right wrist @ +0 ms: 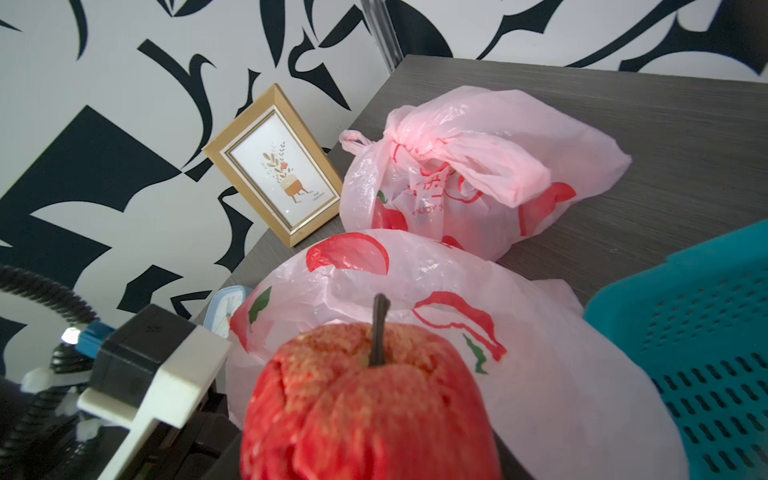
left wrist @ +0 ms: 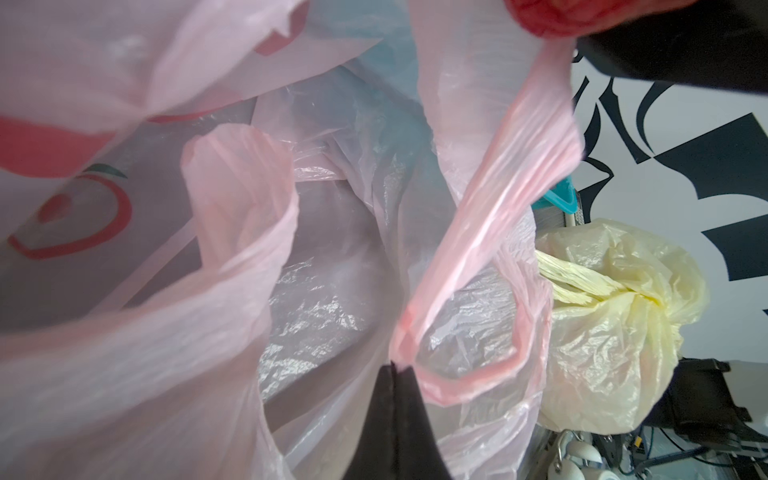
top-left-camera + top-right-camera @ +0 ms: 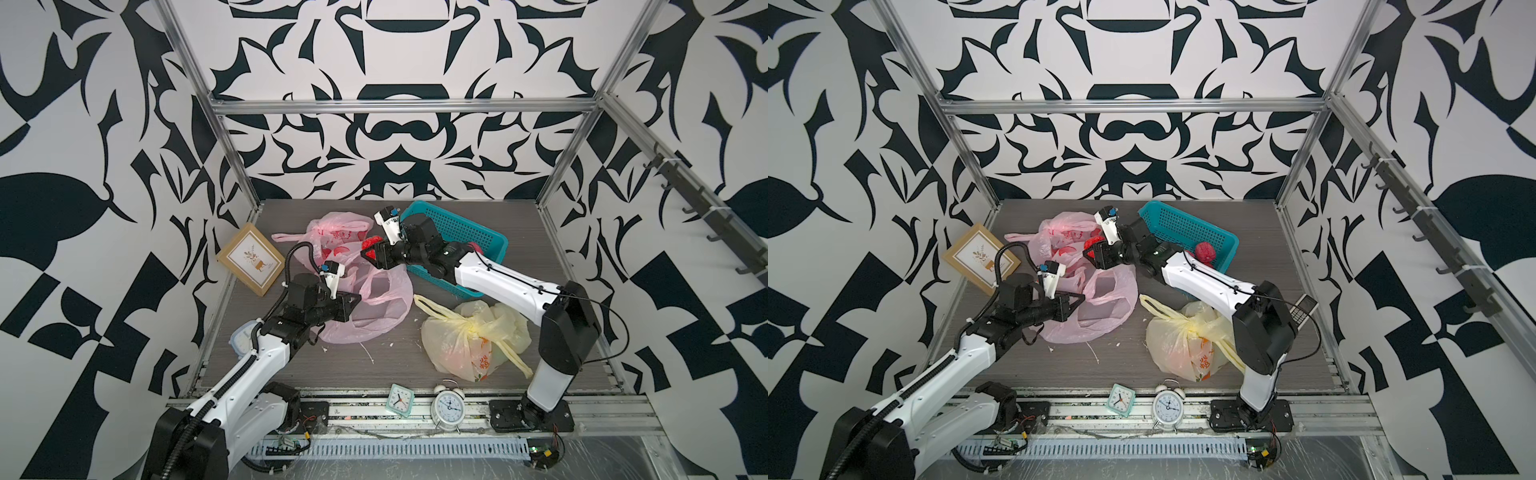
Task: Untie the knot of a plastic bag & take out the apple
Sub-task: Adjust the plastic bag at the center of the board.
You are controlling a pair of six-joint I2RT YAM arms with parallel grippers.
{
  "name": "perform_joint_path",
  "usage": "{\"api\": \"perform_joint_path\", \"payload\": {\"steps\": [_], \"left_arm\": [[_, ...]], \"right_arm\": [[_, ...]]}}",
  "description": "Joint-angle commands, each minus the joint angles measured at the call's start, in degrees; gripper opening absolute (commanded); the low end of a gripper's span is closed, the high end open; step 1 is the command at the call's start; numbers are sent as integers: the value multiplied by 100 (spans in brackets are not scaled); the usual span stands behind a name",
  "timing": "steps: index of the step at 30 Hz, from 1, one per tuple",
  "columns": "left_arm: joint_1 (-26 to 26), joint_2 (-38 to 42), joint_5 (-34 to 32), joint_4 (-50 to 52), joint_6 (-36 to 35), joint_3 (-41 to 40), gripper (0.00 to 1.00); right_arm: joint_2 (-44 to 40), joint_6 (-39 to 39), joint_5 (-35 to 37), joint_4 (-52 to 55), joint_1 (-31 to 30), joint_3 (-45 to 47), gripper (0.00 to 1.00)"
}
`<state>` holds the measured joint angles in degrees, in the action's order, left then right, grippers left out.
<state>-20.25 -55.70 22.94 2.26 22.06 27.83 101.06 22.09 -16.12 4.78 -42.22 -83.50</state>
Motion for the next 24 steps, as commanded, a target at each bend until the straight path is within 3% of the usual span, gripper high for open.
{"api": "perform_joint_path", "payload": {"steps": [1, 14, 19, 24], "left_arm": [[30, -72, -226, 503, -152, -16, 0], [434, -110, -404, 785, -154, 107, 0], [435, -236, -239, 758, -106, 249, 0], [434, -327, -223, 844, -157, 398, 0]], "right_arm": [[-462, -104, 444, -118, 287, -52, 50], [-425, -480, -687, 1175, 771, -244, 52], [-220, 264, -696, 882, 977, -42, 51], [138, 727, -1267, 443, 1049, -42, 49]]}}
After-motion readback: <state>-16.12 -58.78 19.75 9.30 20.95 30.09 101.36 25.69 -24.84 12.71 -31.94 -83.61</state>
